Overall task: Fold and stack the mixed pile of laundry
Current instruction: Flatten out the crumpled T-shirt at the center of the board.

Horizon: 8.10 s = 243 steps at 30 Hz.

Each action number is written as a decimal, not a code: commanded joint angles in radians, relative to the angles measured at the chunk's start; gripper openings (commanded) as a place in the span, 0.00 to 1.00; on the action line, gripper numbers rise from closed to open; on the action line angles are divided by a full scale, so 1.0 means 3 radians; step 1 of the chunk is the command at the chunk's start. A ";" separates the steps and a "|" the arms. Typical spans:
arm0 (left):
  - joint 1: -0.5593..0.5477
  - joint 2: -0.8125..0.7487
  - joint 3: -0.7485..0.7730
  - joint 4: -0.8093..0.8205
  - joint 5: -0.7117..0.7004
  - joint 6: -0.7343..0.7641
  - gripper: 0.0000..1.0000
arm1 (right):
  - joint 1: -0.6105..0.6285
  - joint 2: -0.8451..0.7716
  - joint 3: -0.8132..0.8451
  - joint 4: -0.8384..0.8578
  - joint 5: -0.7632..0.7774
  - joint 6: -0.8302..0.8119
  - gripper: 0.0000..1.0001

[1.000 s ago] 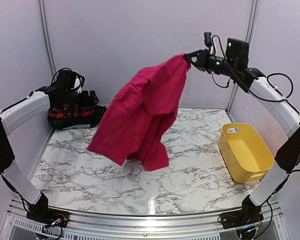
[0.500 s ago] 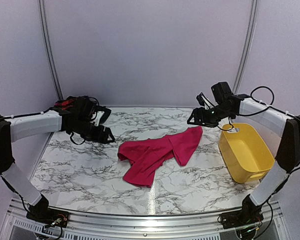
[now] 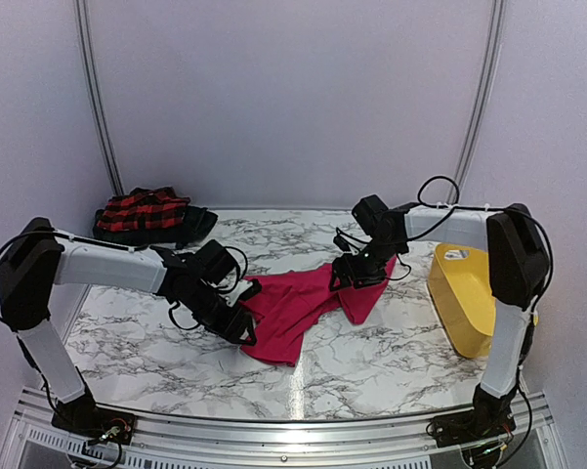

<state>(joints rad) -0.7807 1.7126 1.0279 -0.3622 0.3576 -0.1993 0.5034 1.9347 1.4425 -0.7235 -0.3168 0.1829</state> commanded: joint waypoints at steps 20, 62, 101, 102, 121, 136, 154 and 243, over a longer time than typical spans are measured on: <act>0.0696 -0.0396 0.0587 0.0005 -0.0357 -0.0239 0.00 | -0.0498 -0.0702 -0.0405 -0.0302 0.0667 -0.0077 0.00; 0.0598 -0.0933 0.1314 0.0059 0.0137 0.0689 0.31 | 0.0788 -0.0260 0.1156 0.0834 -0.0835 -0.0886 0.00; 0.0214 0.0788 0.0832 0.2306 -0.1313 0.0286 0.86 | -0.0249 -0.0607 0.2050 0.0861 -0.0222 -0.0147 0.00; 0.0218 0.0823 0.0851 0.2304 -0.1451 0.0276 0.84 | -0.0246 -0.0600 0.2084 0.0851 -0.0210 -0.0149 0.00; 0.0604 0.1370 0.1517 0.2048 -0.1083 0.0145 0.00 | -0.0395 -0.0691 0.2333 0.0847 -0.0309 -0.0037 0.00; 0.0862 0.0347 0.2901 0.0990 -0.2049 0.1361 0.00 | -0.0721 -0.1079 0.2423 0.1316 0.0240 -0.0189 0.00; 0.0864 -0.0015 0.3358 0.0508 -0.2439 0.1601 0.00 | -0.0681 -0.1673 0.0896 0.2284 0.0197 0.0423 0.00; 0.1052 0.0242 0.0600 -0.0534 -0.1224 0.0430 0.45 | -0.0391 0.0477 0.0057 0.0731 -0.0227 0.0252 0.64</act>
<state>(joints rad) -0.4446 1.8057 1.2800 -0.4889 -0.0662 -0.0296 0.4343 2.0533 1.4551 -0.4995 -0.3843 0.2653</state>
